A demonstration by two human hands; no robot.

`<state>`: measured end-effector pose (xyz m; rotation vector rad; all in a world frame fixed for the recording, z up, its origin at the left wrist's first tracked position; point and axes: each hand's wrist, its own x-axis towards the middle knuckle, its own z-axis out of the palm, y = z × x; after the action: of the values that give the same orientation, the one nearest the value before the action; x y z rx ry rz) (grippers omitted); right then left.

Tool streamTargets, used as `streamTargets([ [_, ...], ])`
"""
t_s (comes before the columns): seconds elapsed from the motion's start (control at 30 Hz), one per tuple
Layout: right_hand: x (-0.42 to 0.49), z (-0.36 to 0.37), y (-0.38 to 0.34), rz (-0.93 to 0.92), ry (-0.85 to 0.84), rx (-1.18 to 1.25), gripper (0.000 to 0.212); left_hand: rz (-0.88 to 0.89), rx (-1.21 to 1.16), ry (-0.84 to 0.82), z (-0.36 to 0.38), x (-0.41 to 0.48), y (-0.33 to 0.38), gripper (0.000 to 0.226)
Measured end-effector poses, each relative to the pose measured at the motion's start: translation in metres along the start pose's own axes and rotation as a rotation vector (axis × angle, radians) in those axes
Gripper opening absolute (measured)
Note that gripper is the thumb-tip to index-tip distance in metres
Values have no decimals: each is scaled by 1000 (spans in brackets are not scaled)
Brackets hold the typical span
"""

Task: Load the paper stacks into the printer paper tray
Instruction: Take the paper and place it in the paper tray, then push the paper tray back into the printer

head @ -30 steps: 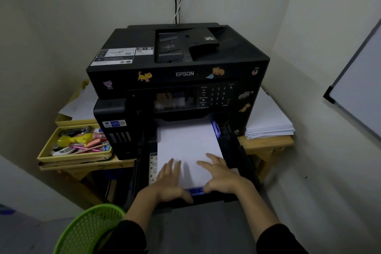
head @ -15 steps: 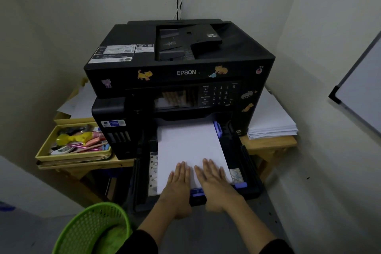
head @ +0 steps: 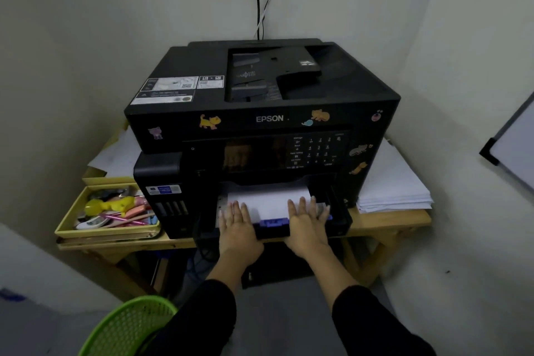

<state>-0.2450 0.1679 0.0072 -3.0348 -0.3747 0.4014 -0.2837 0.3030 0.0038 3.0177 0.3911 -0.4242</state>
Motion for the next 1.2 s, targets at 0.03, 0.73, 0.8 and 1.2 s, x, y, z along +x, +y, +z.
streamTargets([
  [0.03,1,-3,3,18,9,26,90,-38,-59,33,-1,-1,-2,99],
  [0.73,17,-31,-2,726,59,2339,151,-730,-2274,24,-46,11,25,137],
  [0.8,24,-34,-1,683,67,2364,149,-632,-2253,46,-58,10,24,114],
  [1.2,67,-62,10,374,-101,2374,137,-498,-2446,2,-84,55,14,88],
])
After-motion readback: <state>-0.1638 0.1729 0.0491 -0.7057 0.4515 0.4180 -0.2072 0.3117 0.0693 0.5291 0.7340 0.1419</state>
